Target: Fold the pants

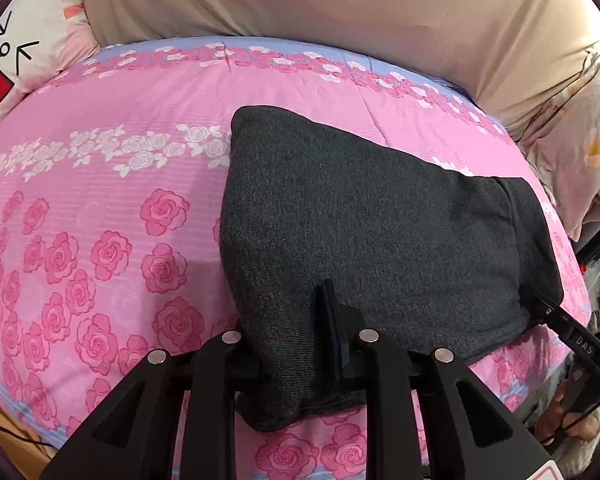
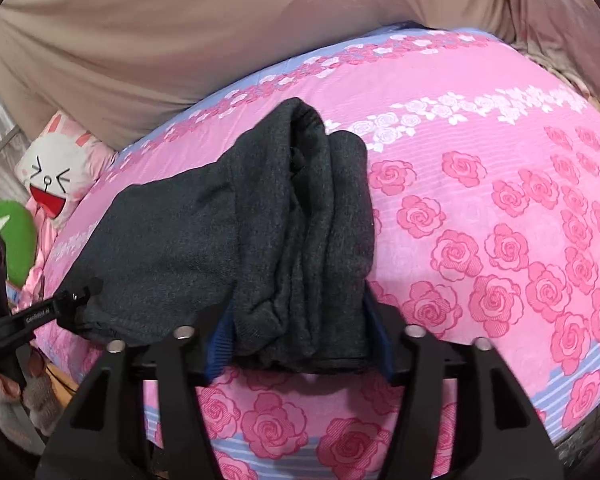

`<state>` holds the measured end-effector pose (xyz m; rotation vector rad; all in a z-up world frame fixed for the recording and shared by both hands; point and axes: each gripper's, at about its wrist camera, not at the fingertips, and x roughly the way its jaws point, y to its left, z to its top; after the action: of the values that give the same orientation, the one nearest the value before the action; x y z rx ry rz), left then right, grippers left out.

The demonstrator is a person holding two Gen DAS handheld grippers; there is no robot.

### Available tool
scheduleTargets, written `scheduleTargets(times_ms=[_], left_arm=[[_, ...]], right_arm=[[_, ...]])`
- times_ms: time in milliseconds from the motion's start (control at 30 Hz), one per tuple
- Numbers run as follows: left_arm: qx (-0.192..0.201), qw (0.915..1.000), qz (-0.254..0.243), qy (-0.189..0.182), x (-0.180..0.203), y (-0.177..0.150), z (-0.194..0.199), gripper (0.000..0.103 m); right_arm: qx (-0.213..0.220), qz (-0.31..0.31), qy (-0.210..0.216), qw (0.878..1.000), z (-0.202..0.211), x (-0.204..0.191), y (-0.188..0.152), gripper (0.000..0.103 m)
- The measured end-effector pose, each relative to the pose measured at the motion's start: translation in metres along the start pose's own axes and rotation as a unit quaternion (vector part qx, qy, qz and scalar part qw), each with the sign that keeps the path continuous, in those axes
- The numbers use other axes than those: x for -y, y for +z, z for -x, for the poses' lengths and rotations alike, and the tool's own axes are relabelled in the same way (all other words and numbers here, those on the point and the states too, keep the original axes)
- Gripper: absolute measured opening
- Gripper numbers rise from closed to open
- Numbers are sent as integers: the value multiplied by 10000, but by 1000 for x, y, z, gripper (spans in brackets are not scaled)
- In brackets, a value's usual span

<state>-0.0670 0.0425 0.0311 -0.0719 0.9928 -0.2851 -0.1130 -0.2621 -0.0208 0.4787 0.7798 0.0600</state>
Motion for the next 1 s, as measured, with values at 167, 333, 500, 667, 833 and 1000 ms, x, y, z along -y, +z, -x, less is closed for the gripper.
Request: scheduleTargets(times_ms=[167, 333, 500, 667, 833, 1000], left_arm=[[9, 9999, 23, 132, 1, 3, 0, 29], [-35, 9994, 357, -14, -8, 5, -11, 56], [27, 9954, 657, -698, -14, 10, -15, 18], [396, 9866, 732, -1400, -18, 18, 31, 11], [977, 9817, 250, -1615, 1, 29, 98, 10], [1880, 9668, -330, -1701, 20, 46, 180, 10]], right_arm=[[7, -7, 143, 9999, -2, 0, 0, 69], [140, 278, -11, 9995, -8, -14, -3, 77], [188, 183, 164, 9995, -9, -16, -3, 42], [519, 214, 499, 9972, 32, -27, 4, 36], [1195, 598, 672, 9888, 94, -56, 17, 36], [2177, 1029, 790, 9674, 165, -84, 41, 36]])
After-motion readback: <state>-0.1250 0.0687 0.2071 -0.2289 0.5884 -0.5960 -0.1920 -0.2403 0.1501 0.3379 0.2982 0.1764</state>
